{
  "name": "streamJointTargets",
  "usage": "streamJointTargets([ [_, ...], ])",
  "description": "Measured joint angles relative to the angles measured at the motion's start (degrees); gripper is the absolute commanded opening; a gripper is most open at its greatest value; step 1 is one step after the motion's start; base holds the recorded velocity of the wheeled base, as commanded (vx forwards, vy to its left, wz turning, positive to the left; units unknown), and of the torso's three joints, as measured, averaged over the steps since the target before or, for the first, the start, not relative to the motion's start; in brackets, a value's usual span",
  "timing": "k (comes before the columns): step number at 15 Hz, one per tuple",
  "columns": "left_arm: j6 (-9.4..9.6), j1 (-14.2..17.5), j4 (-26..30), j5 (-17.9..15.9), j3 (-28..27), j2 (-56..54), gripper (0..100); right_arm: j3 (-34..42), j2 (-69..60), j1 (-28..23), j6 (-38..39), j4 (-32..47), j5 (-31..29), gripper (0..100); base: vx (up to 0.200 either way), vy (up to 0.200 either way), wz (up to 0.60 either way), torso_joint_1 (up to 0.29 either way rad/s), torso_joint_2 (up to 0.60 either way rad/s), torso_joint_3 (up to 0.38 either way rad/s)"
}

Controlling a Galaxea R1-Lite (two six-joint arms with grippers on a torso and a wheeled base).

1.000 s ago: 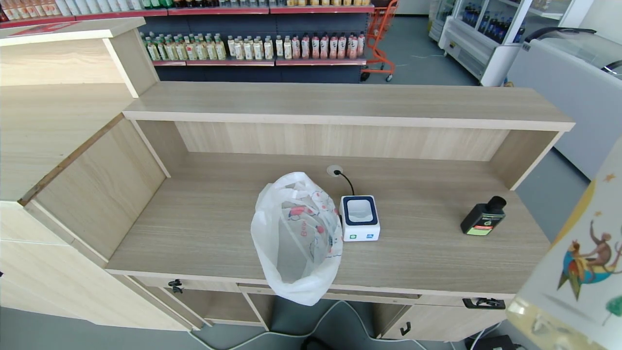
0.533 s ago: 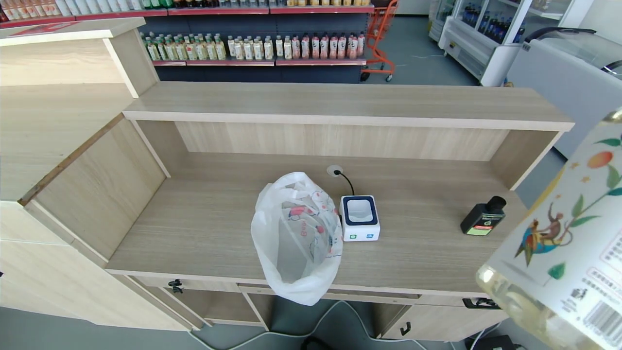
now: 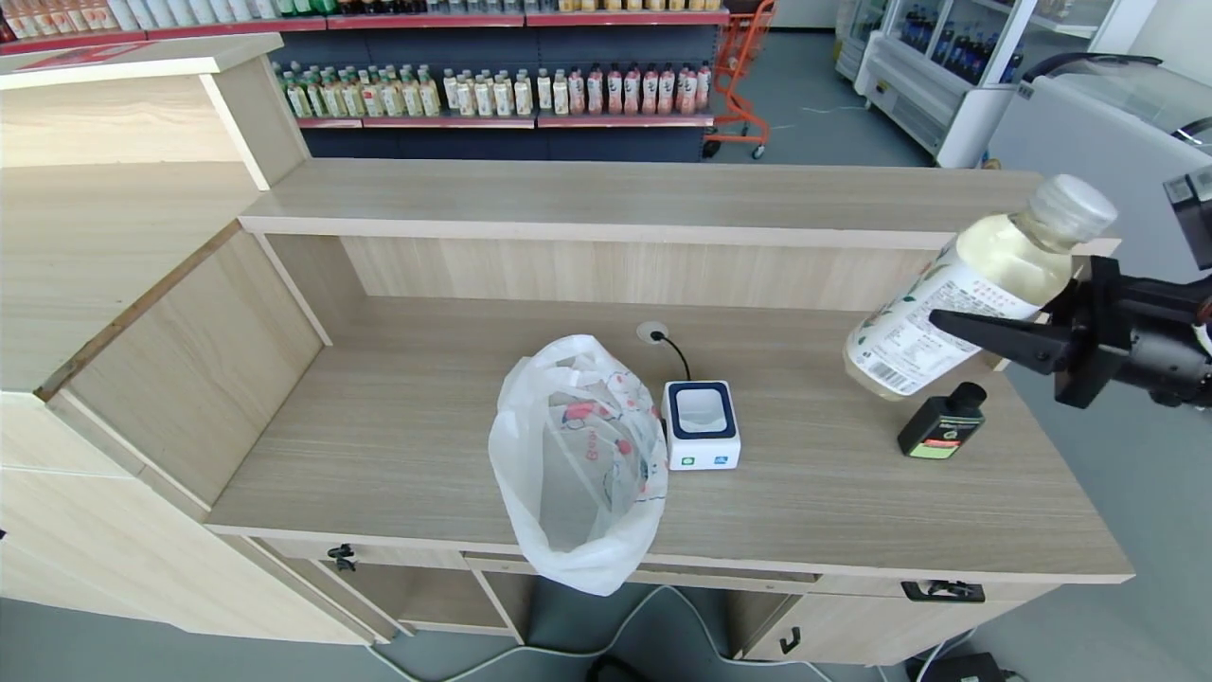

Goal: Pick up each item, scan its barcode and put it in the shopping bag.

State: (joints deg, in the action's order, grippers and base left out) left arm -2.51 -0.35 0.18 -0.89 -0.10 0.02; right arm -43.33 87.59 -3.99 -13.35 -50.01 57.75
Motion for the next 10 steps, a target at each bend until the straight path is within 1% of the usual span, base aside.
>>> streamJointTargets([
  [3,-0.02,0.0,0.0,0.0,0.0,0.0,100,-11.5,11.3,0.6,-13.4,-0.1,-3.6,0,0.000,0.000,0.00,0.000,0.00,0.000],
  [5,-0.02,0.0,0.0,0.0,0.0,0.0,100,-16.3,17.2,2.4,-18.7,-0.3,-4.1,0,0.000,0.000,0.00,0.000,0.00,0.000],
  [8,-0.02,0.0,0.0,0.0,0.0,0.0,100,-20.3,25.1,5.5,-25.7,-4.2,-4.1,0,0.000,0.000,0.00,0.000,0.00,0.000],
  [10,-0.02,0.0,0.0,0.0,0.0,0.0,100,-20.9,28.8,7.0,-28.0,-7.4,-3.5,0,0.000,0.000,0.00,0.000,0.00,0.000],
])
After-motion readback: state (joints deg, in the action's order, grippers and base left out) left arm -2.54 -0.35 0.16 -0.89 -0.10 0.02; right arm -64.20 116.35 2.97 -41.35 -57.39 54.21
